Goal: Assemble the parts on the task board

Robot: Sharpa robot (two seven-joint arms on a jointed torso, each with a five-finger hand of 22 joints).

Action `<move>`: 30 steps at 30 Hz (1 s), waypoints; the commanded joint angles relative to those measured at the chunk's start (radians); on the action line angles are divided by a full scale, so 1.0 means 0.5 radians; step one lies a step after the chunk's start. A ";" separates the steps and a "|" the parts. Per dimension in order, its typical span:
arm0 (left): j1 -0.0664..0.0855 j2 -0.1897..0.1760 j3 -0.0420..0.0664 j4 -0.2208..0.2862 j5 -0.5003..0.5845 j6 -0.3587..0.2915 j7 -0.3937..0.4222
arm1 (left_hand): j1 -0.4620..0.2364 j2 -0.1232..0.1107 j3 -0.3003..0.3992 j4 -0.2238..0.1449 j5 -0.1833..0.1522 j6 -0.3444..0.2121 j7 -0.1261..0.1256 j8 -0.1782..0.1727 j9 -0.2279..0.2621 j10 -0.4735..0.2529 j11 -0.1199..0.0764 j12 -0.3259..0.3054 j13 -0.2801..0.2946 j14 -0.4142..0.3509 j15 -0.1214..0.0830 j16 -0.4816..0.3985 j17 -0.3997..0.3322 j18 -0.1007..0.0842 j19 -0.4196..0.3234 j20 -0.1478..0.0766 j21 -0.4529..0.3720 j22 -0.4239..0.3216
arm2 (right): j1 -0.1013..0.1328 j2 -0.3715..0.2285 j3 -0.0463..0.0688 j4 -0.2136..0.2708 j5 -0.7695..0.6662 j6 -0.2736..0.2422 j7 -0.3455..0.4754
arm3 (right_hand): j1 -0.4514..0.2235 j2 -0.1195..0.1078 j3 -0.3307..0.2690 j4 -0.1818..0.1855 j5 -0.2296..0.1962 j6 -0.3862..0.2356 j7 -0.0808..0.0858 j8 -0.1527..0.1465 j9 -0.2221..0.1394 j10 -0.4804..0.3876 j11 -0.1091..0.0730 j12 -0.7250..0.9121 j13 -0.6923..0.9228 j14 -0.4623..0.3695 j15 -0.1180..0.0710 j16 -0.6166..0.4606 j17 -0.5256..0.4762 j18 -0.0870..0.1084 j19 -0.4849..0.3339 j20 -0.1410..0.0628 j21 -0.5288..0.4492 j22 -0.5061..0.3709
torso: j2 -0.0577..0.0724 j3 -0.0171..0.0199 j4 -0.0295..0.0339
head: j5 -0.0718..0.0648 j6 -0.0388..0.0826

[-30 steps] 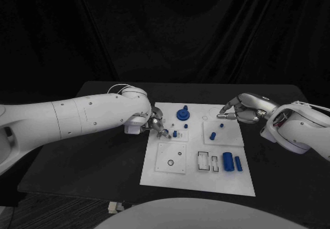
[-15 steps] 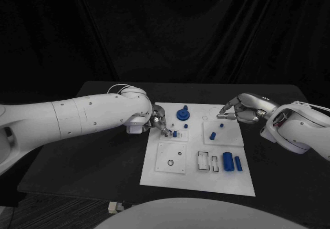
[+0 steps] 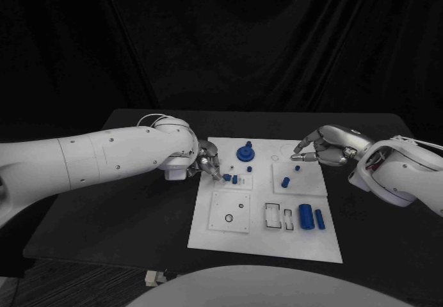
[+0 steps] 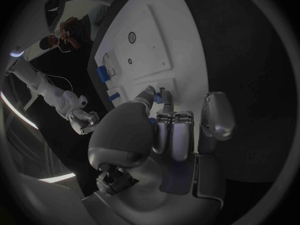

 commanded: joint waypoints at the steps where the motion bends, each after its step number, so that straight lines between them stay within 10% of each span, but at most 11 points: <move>1: -0.001 -0.070 0.001 0.068 0.030 0.037 0.025 | 0.047 -0.002 -0.006 -0.042 -0.013 0.011 -0.003 0.077 0.058 0.216 0.004 0.007 0.526 0.185 0.005 0.017 0.494 0.013 0.001 -0.002 0.017 0.327 | -0.004 -0.006 0.001 0.024 -0.008 -0.044 -0.005 | 0.121 -0.006 0.011 -0.035 0.060 0.001 -0.010 -0.015 -0.004 0.209 -0.007 -0.004 0.518 0.211 0.004 0.006 0.527 0.020 -0.005 -0.004 -0.007 0.334 | -0.004 -0.0026 0.000 | -0.006 0.000; 6: 0.032 -0.244 0.002 0.213 0.042 0.071 0.109 | 0.136 0.001 -0.028 -0.107 -0.105 -0.103 0.015 0.210 0.059 0.216 0.016 0.007 0.526 0.187 0.019 0.028 0.501 0.017 -0.022 0.004 -0.021 0.320 | -0.003 0.001 0.002 0.088 -0.078 -0.131 -0.083 | 0.237 -0.043 0.009 -0.081 0.084 0.003 -0.011 -0.024 -0.006 0.209 -0.010 -0.004 0.518 0.211 0.000 0.006 0.527 0.011 0.019 -0.008 0.035 0.347 | -0.007 -0.0020 0.004 | -0.003 0.000; 15: 0.107 -0.471 0.002 0.381 0.160 -0.225 0.585 | 0.320 0.057 0.054 -0.154 0.024 -0.215 0.057 0.106 -0.156 0.216 0.051 0.007 0.526 0.204 0.050 0.069 0.527 0.011 -0.042 0.031 0.040 0.329 | 0.053 0.157 0.002 0.234 -0.370 -0.275 -0.373 | 0.348 -0.081 -0.006 -0.133 0.298 0.004 -0.019 -0.045 -0.016 0.209 -0.027 -0.004 0.518 0.211 -0.020 0.006 0.527 -0.039 0.148 -0.029 0.283 0.414 | 0.000 -0.0052 0.008 | -0.010 0.000; 19: 0.116 -0.503 0.002 0.378 0.238 -0.235 0.721 | 0.366 0.048 0.143 -0.144 0.052 -0.245 0.103 -0.078 -0.463 0.216 0.091 0.007 0.526 0.204 0.083 0.069 0.527 0.008 -0.057 0.053 0.069 0.329 | 0.061 0.306 0.002 0.230 -0.522 -0.255 -0.510 | 0.386 -0.099 0.069 -0.142 0.194 -0.006 -0.023 -0.061 -0.022 0.209 -0.033 -0.004 0.518 0.211 -0.028 0.006 0.527 -0.052 0.175 -0.038 0.343 0.430 | 0.005 -0.0128 0.018 | -0.027 0.000; 20: 0.118 -0.514 0.002 0.373 0.262 -0.226 0.751 | 0.358 0.025 0.176 -0.110 0.071 -0.273 0.147 -0.246 -0.709 0.210 0.142 -0.002 0.522 0.204 0.114 0.069 0.527 0.002 -0.066 0.084 0.078 0.328 | 0.058 0.371 0.002 0.215 -0.585 -0.219 -0.575 | 0.381 -0.133 0.125 -0.132 0.186 -0.015 -0.022 -0.069 -0.023 0.209 -0.032 -0.004 0.518 0.211 -0.028 0.006 0.527 -0.055 0.183 -0.039 0.362 0.435 | 0.010 -0.0137 0.021 | -0.032 0.000; 23: 0.120 -0.540 0.002 0.371 0.313 -0.214 0.791 | 0.336 -0.004 0.205 -0.034 0.131 -0.263 0.188 -0.444 -1.072 0.171 0.179 -0.054 0.496 0.204 0.157 0.069 0.527 0.003 -0.079 0.121 0.089 0.327 | 0.044 0.490 0.002 0.169 -0.683 -0.150 -0.692 | 0.356 -0.180 0.204 -0.108 0.202 -0.033 -0.018 -0.076 -0.014 0.209 -0.031 -0.004 0.518 0.211 -0.028 0.006 0.527 -0.056 0.185 -0.038 0.368 0.436 | 0.014 -0.0168 0.023 | -0.035 0.000; 30: 0.121 -0.585 0.002 0.364 0.403 -0.244 0.844 | 0.364 -0.029 0.226 0.019 0.165 -0.299 0.234 -0.584 -1.443 0.157 0.205 -0.073 0.483 0.204 0.181 0.069 0.527 0.011 -0.091 0.153 0.107 0.325 | 0.013 0.655 0.002 0.091 -0.804 -0.003 -0.888 | 0.253 -0.294 0.390 -0.041 0.292 -0.076 -0.022 -0.018 0.077 0.209 -0.035 -0.004 0.518 0.211 -0.033 0.006 0.527 -0.063 0.197 -0.045 0.405 0.444 | 0.015 -0.0288 0.031 | -0.032 0.000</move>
